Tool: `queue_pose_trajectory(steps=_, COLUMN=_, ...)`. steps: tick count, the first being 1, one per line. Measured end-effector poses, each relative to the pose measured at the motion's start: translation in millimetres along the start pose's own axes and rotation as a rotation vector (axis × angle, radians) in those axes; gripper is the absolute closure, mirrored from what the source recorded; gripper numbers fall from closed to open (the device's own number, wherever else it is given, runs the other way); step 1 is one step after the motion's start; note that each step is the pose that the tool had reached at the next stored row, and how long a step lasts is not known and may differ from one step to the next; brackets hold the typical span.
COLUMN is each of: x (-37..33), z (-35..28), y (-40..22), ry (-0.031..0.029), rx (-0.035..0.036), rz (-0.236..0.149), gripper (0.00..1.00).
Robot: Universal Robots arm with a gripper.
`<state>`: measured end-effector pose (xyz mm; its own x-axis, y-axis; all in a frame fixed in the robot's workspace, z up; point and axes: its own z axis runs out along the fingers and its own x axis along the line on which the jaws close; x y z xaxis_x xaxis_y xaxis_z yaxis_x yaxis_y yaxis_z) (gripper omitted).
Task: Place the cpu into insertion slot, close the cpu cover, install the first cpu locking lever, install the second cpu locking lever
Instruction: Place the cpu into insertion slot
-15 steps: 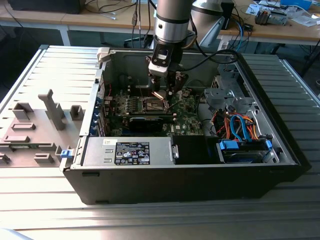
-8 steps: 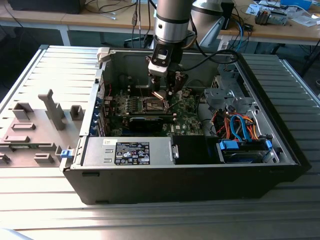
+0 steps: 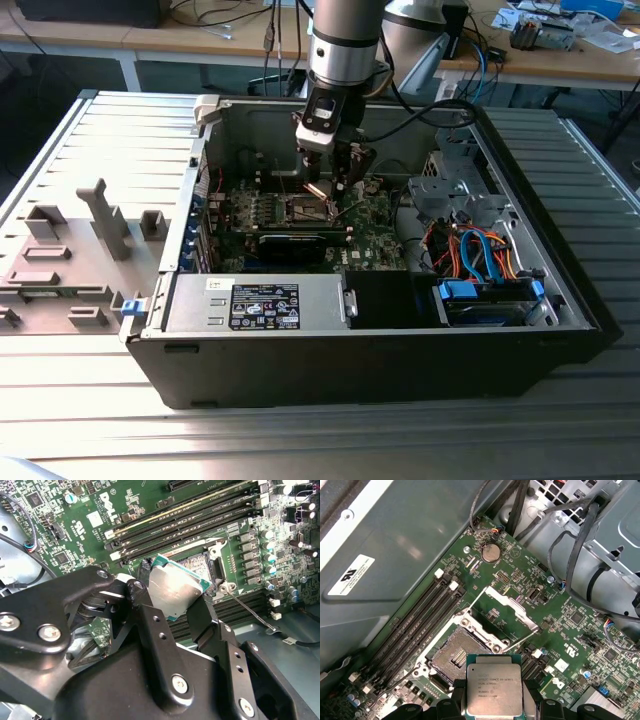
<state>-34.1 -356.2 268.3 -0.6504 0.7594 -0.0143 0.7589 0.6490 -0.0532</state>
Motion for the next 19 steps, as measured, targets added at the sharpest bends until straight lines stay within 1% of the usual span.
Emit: queue_pose_trajectory(steps=19, x=0.0, z=0.0, y=0.0, ry=0.0013, rx=0.0003, rz=0.023, gripper=0.46)
